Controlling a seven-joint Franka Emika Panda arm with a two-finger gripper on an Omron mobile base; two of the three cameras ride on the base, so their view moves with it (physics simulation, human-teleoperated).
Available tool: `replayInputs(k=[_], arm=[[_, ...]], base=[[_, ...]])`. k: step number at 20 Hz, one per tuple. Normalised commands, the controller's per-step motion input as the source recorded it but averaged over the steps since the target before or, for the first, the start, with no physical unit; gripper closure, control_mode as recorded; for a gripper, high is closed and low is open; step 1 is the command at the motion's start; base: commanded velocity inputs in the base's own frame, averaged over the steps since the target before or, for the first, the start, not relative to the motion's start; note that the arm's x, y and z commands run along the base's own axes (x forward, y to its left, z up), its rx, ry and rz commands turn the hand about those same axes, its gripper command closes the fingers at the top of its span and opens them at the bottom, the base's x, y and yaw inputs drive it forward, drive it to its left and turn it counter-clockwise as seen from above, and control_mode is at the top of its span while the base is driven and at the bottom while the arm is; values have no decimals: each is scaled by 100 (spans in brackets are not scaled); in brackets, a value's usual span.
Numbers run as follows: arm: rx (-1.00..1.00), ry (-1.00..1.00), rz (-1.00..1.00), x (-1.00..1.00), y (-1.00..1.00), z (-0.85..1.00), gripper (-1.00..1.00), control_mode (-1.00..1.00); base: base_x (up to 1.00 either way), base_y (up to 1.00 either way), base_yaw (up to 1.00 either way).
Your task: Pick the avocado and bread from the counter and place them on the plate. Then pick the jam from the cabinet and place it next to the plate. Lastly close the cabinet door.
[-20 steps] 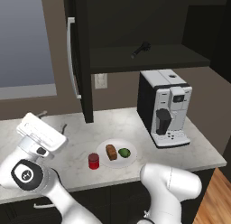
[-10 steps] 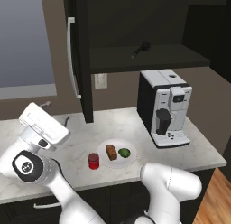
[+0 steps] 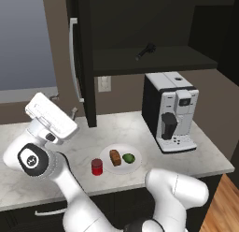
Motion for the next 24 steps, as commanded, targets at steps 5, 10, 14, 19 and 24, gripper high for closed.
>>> replayInputs(k=[5, 10, 14, 19, 24], arm=[[8, -5, 0, 0, -40, 44, -100, -100], [11, -3, 0, 0, -46, 43, -100, -100], [13, -3, 0, 0, -62, 38, -100, -100], [18, -3, 9, 0, -88, 14, -100, -100], [21, -3, 17, 10, -100, 0, -100, -100]], base=[[0, 0, 0], [0, 0, 0], [0, 0, 0], [0, 0, 0], [0, 0, 0]])
